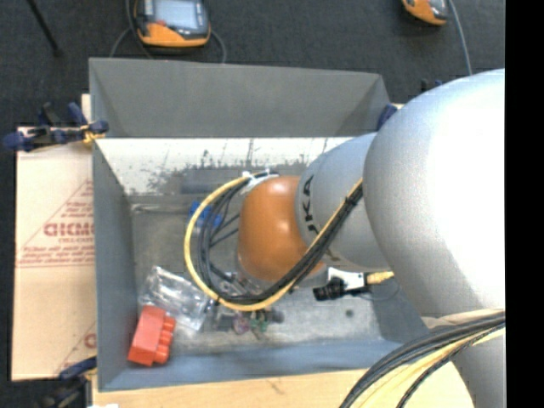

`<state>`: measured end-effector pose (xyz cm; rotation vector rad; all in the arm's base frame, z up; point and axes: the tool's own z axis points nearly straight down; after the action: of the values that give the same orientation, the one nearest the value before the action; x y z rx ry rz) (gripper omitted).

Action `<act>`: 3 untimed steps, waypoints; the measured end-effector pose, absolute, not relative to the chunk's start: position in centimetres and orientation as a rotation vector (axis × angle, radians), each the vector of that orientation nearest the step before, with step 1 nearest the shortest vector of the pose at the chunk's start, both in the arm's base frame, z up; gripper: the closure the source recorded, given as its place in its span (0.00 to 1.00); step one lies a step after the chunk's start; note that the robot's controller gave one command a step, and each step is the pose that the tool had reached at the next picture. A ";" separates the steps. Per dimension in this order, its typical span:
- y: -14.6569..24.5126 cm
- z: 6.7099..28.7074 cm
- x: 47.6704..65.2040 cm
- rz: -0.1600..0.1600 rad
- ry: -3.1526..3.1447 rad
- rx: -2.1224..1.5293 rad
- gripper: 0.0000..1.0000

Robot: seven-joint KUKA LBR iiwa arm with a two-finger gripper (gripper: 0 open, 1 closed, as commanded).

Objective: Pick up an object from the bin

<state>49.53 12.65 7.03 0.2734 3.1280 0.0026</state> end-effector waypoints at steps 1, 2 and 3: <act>12.6 7.0 49.5 0.003 3.128 0.274 1.00; 12.6 7.0 49.5 0.003 3.128 0.275 1.00; 12.3 7.0 50.4 0.003 3.113 0.382 1.00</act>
Offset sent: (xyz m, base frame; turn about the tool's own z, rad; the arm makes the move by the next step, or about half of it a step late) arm 0.0000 0.0000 0.0000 0.0000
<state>50.36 12.35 7.04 0.3818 3.1135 0.0033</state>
